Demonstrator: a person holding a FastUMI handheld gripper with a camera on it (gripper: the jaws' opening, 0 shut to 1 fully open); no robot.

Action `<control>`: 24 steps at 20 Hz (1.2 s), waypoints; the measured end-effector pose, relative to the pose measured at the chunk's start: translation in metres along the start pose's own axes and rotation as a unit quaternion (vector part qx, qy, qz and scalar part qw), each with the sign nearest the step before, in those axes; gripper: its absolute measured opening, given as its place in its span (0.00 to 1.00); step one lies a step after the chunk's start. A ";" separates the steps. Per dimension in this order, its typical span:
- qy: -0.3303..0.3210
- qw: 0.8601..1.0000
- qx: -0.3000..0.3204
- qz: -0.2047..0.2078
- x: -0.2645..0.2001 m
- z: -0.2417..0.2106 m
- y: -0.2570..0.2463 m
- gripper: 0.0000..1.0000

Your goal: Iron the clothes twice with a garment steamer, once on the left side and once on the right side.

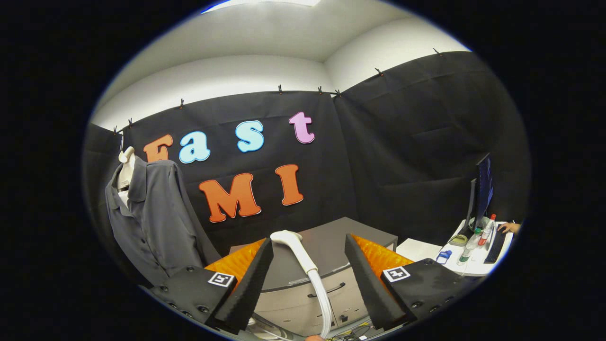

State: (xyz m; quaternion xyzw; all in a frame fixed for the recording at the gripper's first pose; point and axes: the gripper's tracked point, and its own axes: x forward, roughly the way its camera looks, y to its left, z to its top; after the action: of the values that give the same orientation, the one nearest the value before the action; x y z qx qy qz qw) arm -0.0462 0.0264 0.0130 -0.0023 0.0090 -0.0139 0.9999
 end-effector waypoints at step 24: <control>0.183 0.979 -0.057 0.070 0.178 -0.086 0.038 0.99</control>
State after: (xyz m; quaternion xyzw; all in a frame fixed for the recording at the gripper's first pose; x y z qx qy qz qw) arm 0.1316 0.0588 -0.0764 -0.0563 0.1924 0.0566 0.9781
